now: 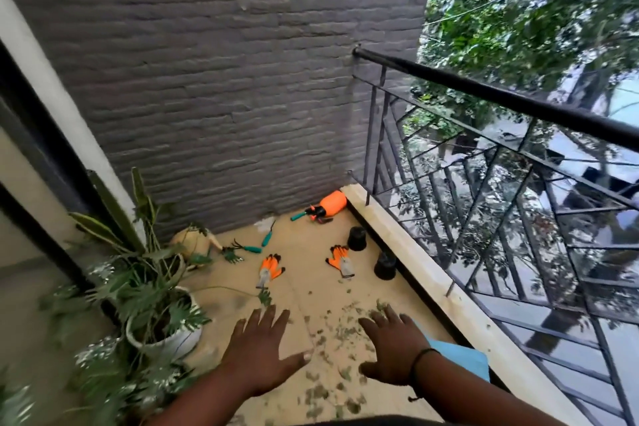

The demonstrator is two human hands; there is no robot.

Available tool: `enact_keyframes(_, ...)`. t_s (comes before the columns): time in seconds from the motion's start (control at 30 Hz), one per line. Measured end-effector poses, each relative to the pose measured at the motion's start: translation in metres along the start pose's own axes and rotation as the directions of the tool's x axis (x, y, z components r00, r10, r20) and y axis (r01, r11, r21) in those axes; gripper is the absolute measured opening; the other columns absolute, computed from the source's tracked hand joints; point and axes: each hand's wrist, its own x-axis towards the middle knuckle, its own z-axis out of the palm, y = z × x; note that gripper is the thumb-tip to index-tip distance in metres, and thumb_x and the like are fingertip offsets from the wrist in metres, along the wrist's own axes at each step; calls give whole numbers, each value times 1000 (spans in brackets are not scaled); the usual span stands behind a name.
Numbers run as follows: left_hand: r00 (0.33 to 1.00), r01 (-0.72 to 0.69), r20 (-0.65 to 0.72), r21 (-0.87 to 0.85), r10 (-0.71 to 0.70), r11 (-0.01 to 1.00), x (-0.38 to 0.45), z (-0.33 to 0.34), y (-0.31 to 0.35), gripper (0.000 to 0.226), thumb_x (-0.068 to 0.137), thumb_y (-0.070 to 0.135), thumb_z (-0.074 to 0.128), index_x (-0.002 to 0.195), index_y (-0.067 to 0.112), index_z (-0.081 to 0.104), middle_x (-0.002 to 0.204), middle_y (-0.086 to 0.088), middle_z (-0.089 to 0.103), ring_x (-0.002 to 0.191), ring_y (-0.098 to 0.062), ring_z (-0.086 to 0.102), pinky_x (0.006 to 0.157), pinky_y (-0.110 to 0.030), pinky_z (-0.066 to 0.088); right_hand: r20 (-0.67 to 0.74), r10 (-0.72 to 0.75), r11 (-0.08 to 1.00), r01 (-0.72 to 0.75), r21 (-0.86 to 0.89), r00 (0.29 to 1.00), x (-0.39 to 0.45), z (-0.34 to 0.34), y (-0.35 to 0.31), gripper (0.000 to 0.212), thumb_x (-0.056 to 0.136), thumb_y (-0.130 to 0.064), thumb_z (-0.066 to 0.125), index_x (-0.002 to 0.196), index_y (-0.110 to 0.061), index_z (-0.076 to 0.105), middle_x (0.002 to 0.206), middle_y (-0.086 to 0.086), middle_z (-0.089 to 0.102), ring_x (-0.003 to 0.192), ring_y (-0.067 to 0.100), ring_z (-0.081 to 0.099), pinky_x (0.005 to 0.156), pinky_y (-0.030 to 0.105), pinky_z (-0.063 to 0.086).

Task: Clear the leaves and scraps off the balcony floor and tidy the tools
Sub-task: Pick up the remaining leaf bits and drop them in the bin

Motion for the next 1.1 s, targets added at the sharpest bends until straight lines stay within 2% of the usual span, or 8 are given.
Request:
enact_keyframes(0.4, 996, 0, 94, -67, 6, 998, 65, -16, -36, 150, 26, 103, -11, 157, 30, -2, 165, -2, -8, 151, -29, -3, 120, -49, 6, 33, -26, 1000, 26, -6, 999, 67, -21, -5, 92, 85, -68, 49, 155, -26, 7, 162, 5, 8, 149, 30, -3, 118, 48, 8)
enact_keyframes(0.53, 990, -67, 122, 1, 66, 998, 113, -30, -58, 152, 23, 101, -13, 157, 29, -4, 165, -3, -8, 151, -30, -1, 120, -51, 6, 94, 66, 997, -70, 41, 993, 95, -33, -8, 104, 74, -86, 41, 155, -29, 6, 163, 2, 3, 150, 27, -5, 119, 47, 7)
enact_keyframes(0.6, 987, -99, 128, 4, 97, 995, 131, -44, -70, 141, 36, 101, -6, 157, 28, -5, 165, -4, -8, 151, -31, -2, 120, -50, 5, 80, 113, 992, -117, 51, 990, 110, -41, -9, 97, 81, -76, 46, 155, -29, 6, 163, 1, 3, 150, 27, -5, 119, 46, 7)
enact_keyframes(0.63, 987, -112, 117, 13, 110, 994, 138, -51, -75, 127, 53, 100, 4, 157, 28, -5, 165, -4, -8, 151, -31, -4, 120, -50, 3, 58, 134, 989, -137, 52, 989, 116, -46, -10, 93, 83, -71, 48, 155, -29, 6, 163, 2, 4, 150, 27, -4, 120, 46, 7)
enact_keyframes(0.7, 988, -137, 80, 35, 134, 990, 155, -64, -91, 100, 82, 85, 27, 157, 27, -4, 165, -4, -9, 151, -30, -6, 120, -49, 1, 29, 175, 983, -177, 53, 984, 133, -54, -16, 92, 83, -70, 49, 155, -30, 8, 163, 2, 7, 150, 27, -2, 120, 45, 8)
enact_keyframes(0.73, 988, -142, 60, 35, 140, 989, 162, -69, -97, 96, 86, 80, 33, 157, 27, -4, 165, -4, -10, 151, -30, -7, 120, -48, 1, 21, 195, 979, -196, 58, 981, 140, -58, -18, 91, 83, -70, 49, 155, -30, 8, 163, 2, 7, 150, 28, -1, 120, 45, 9)
enact_keyframes(0.9, 989, -143, 39, 62, 141, 988, 202, -78, -134, 97, 86, 79, 36, 157, 29, -5, 165, -3, -11, 151, -27, -10, 119, -48, -3, 12, 271, 958, -271, 90, 962, 170, -72, -32, 92, 82, -72, 47, 155, -31, 9, 163, 2, 8, 150, 27, -1, 120, 46, 11)
enact_keyframes(1.1, 989, -148, 30, 71, 146, 986, 234, -98, -158, 95, 87, 78, 34, 157, 27, -5, 165, -5, -11, 151, -29, -7, 120, -48, -1, 18, 253, 963, -254, 93, 967, 207, -96, -44, 92, 84, -70, 48, 155, -30, 7, 163, 3, 6, 150, 27, -2, 120, 46, 11)
